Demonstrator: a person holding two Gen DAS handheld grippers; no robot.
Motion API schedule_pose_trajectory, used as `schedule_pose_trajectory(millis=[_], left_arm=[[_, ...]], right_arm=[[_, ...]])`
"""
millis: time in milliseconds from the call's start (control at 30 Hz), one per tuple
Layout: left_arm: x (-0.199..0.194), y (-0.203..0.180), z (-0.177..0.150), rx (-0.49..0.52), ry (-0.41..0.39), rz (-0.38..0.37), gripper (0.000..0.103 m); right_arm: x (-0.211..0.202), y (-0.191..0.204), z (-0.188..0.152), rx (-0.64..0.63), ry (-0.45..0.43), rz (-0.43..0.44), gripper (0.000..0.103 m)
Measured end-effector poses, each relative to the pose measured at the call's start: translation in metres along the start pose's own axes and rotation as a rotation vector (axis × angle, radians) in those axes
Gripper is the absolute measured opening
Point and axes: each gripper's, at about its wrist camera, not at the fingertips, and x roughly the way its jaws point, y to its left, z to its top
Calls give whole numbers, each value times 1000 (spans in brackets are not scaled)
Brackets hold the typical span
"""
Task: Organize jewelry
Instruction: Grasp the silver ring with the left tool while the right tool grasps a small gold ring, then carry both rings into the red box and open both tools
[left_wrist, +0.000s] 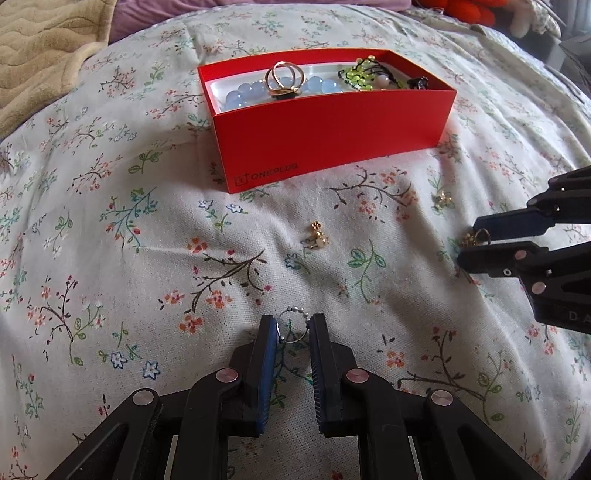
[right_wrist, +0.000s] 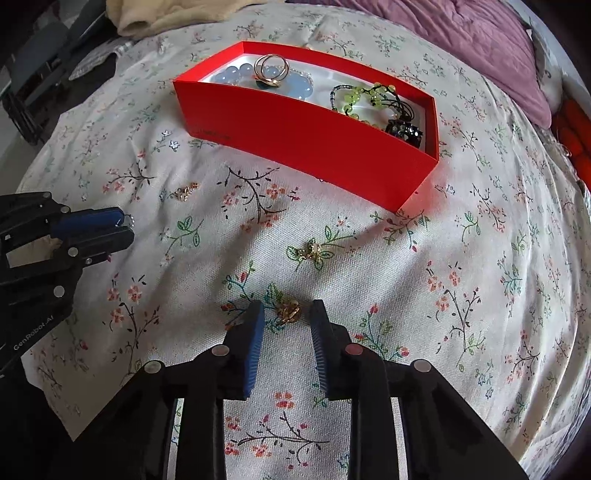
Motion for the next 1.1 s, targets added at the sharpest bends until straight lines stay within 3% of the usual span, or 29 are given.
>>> schedule_pose_trajectory(millis=[100,733,1100], left_arm=[[-1,1,0,-3,2,2,13],[-4,9,9,-66,9,24,13],[-18,12,31,-133,-32,18,13]], right_arm=[[0,3,0,-14,1,-1,15],[-21,-11,1,35,-32,22,14],[-42,-20,14,95,-83,49,15]])
